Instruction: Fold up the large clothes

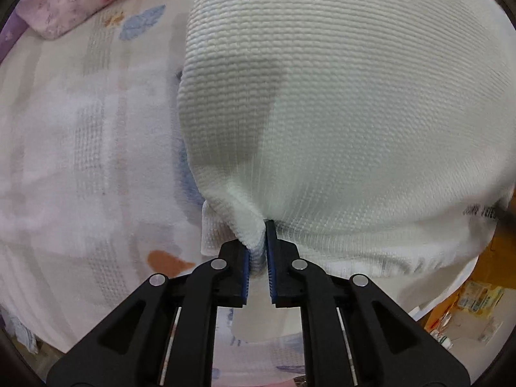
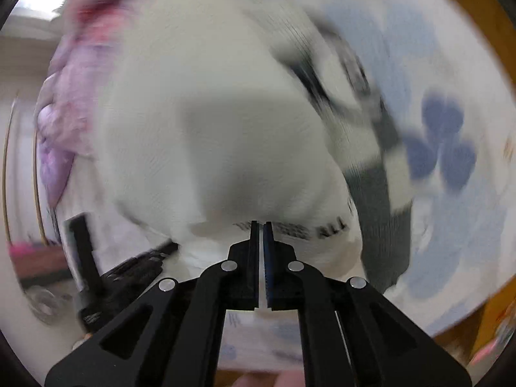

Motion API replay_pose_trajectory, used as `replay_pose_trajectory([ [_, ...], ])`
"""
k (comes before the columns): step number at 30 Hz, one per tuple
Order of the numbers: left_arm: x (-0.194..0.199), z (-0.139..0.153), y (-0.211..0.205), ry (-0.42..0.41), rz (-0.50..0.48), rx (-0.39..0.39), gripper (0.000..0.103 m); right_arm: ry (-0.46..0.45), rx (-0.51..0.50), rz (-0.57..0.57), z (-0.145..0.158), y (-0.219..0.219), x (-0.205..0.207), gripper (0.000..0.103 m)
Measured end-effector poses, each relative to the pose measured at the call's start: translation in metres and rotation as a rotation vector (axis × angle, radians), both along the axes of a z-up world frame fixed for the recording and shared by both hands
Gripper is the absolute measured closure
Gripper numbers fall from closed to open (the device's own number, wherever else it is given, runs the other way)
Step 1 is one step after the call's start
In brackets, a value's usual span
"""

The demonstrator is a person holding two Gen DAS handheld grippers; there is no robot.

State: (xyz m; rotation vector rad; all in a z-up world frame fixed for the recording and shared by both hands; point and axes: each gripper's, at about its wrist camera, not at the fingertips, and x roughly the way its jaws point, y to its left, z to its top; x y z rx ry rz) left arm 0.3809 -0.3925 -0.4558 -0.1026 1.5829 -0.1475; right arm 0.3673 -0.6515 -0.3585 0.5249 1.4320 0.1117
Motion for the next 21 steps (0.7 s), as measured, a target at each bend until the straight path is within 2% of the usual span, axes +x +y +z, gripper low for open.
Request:
replay_pose_trajectory([
  [2,0.0,-0.001,0.003,0.006,0.018,-0.026,0.094,-0.102,-0.058,0.024,0.027,0.007,0.022,0.1],
  [3,0.0,-0.002,0.003,0.01,0.021,-0.027,0.094,-0.118,-0.099,0.041,0.027,0.011,0.037,0.1],
  [5,0.0,-0.001,0.003,0.007,0.018,-0.02,0.094,-0.094,-0.186,0.07,0.011,0.016,0.069,0.103],
  [7,0.003,0.007,0.003,-0.023,0.031,-0.048,0.09,-0.074,-0.198,0.068,-0.01,0.01,0.091,0.103],
  [9,0.006,0.019,0.004,-0.065,0.038,-0.075,0.087,-0.127,-0.22,0.053,-0.008,0.0,0.104,0.103],
  [11,0.013,0.029,0.001,-0.093,0.029,-0.092,0.085,-0.122,-0.27,0.036,-0.008,-0.001,0.116,0.103],
  [14,0.021,0.032,-0.001,-0.099,0.0,-0.073,0.083,-0.072,-0.247,0.012,-0.011,0.0,0.131,0.103],
  [15,0.018,0.034,-0.001,-0.094,-0.009,-0.058,0.077,-0.065,-0.24,0.017,-0.004,0.003,0.131,0.103],
  [16,0.014,0.038,0.003,-0.086,-0.019,-0.036,0.063,-0.069,-0.239,0.02,0.002,0.005,0.129,0.103],
  [18,0.003,0.057,0.021,-0.122,-0.014,0.035,0.052,-0.091,-0.249,0.04,0.014,0.009,0.117,0.103],
  [19,0.0,0.065,0.027,-0.146,-0.003,0.049,0.052,-0.076,-0.233,0.033,0.016,0.007,0.109,0.103],
  [21,0.003,0.087,0.049,-0.198,0.056,0.006,0.052,-0.067,-0.198,0.0,0.019,0.001,0.102,0.103],
])
